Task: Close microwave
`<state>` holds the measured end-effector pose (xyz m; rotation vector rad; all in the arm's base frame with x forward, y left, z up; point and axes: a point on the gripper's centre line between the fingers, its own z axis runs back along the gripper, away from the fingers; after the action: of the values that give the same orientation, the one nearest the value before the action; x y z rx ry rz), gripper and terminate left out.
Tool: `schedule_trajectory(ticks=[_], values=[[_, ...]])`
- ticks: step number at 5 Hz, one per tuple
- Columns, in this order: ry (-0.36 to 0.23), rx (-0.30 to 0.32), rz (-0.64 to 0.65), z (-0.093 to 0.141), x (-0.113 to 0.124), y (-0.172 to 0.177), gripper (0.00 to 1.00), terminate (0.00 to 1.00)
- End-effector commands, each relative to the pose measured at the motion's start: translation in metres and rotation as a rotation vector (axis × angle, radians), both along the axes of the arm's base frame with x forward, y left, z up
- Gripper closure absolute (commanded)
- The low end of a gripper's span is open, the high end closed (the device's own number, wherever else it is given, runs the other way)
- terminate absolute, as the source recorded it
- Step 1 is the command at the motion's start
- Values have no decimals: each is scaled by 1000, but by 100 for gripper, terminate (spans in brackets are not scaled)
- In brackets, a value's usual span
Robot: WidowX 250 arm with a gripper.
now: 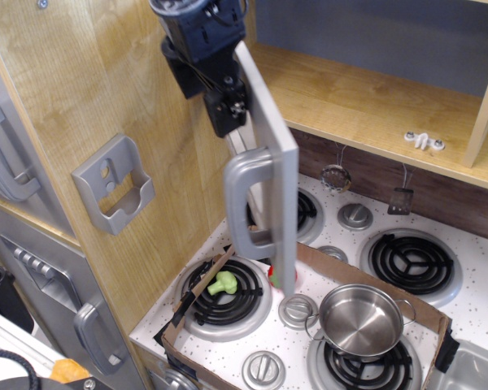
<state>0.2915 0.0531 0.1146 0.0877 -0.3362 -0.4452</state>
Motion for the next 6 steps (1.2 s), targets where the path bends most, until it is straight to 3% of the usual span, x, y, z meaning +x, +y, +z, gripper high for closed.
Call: schedule_trajectory(ticks=[1,3,6], values=[[-139,-56,-74,3,25,-31,0,0],[-142,-57,-87,24,47,-58,0,0],[-227,-41,-148,40,71,-85,0,0]])
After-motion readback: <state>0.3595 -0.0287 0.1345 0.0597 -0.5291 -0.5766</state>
